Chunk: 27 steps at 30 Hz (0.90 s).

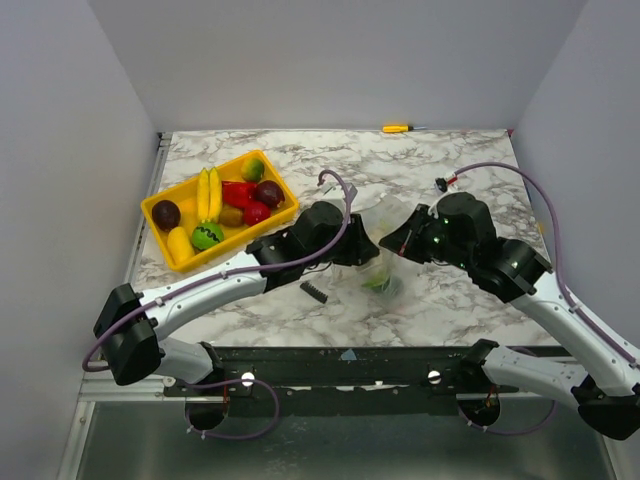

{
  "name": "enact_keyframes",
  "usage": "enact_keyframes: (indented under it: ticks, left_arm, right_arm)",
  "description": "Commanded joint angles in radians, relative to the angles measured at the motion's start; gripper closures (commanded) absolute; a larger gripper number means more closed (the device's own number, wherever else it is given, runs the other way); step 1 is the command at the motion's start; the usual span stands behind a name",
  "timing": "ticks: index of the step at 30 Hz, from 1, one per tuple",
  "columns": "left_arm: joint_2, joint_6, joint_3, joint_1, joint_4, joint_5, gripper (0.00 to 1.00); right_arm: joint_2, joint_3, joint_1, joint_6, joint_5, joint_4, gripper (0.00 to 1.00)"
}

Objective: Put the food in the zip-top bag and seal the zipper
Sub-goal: Place the fake vegetable in the zipper food storage bag.

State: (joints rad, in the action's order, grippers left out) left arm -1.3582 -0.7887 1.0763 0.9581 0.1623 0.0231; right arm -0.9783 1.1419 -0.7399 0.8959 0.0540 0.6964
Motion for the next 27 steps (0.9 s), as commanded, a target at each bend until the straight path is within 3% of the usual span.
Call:
enact_keyframes:
  ticks: [1,4,7,10,14,17,19,27]
  left_arm:
    - [0.007,-0.001,0.100,0.005,0.082,0.014,0.80]
    - [0.004,-0.023,0.118,0.005,0.105,0.041,0.92]
    - [0.007,-0.092,0.087,0.005,0.052,0.047,0.91]
    - [-0.023,-0.133,0.082,0.006,0.001,0.009,0.78]
    - [-0.079,-0.132,0.114,0.008,0.047,0.024,0.35]
    - [-0.070,-0.107,0.128,0.008,0.041,-0.013,0.19]
    - [-0.054,-0.086,0.151,0.008,0.084,-0.022,0.13]
    - [0.101,0.075,0.144,0.003,0.218,-0.151,0.09]
  right_arm:
    - [0.028,-0.049,-0.005,0.080,-0.015,-0.046,1.00]
    - [0.052,-0.089,-0.004,0.139,-0.036,-0.074,1.00]
    - [0.078,-0.125,-0.005,0.216,-0.046,-0.114,1.00]
    - [0.107,-0.159,-0.005,0.283,-0.046,-0.147,1.00]
    - [0.129,-0.179,-0.005,0.323,-0.005,-0.156,1.00]
    - [0.139,-0.195,-0.005,0.337,0.020,-0.144,1.00]
    - [0.143,-0.202,-0.004,0.334,0.038,-0.130,1.00]
    - [0.147,-0.200,-0.005,0.280,0.081,-0.058,1.00]
